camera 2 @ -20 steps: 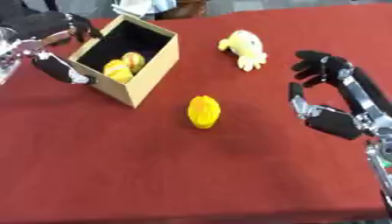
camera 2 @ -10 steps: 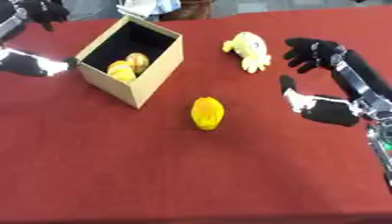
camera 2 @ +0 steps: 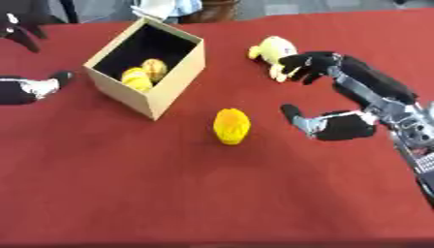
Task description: Pick up objects on the table and place them in the box.
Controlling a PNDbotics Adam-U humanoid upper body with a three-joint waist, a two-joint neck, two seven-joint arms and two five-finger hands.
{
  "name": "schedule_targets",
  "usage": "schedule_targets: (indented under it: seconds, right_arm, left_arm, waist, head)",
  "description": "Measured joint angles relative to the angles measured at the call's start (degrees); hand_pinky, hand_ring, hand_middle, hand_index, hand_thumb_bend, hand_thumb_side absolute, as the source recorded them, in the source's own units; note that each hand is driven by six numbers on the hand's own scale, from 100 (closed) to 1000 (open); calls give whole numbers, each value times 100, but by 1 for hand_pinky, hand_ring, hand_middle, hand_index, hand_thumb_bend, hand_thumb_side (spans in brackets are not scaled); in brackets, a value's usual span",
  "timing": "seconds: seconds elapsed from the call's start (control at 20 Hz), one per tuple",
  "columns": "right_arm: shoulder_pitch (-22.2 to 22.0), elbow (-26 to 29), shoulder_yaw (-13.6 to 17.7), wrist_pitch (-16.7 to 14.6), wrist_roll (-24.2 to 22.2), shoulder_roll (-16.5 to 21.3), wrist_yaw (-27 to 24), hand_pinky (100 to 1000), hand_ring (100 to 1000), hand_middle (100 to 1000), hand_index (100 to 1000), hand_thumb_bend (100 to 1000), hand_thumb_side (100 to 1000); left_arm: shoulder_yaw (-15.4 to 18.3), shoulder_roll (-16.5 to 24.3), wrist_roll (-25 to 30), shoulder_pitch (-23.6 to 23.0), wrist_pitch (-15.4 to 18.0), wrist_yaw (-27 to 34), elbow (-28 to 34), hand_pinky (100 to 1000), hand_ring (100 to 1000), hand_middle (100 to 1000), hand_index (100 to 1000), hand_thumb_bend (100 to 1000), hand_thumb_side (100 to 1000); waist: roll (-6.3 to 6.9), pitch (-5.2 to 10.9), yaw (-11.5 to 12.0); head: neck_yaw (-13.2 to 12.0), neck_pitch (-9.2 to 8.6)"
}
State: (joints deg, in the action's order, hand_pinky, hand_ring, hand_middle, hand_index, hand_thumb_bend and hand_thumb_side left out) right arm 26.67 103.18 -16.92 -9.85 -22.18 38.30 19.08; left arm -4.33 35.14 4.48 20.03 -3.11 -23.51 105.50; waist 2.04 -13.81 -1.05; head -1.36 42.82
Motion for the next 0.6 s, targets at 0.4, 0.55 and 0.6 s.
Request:
schedule_targets:
  seconds: [0.4, 0.55, 0.6]
  right_arm:
    - [428, -256, -406, -256, -429, 92, 228, 717, 762, 815, 939, 339, 386]
    - [527, -356, -487, -315, -467, 89, 303, 718, 760, 817, 940, 360, 378]
    - [614, -408, -529, -335, -482, 83, 323, 718, 760, 817, 940, 360, 378]
  left_arm:
    - [132, -206, -157, -382, -14, 675, 122, 674, 554, 601, 821, 499, 349]
    - [162, -278, -187, -444, -16, 773, 135, 668, 547, 592, 818, 491, 349]
    - [179, -321, -206, -500, -14, 810, 150, 668, 547, 592, 818, 491, 349]
  waist:
    - [-26, 0, 75]
    - [-26, 0, 115]
    - [-29, 0, 136]
  head:
    - [65, 2]
    - [92, 2]
    - [98, 2]
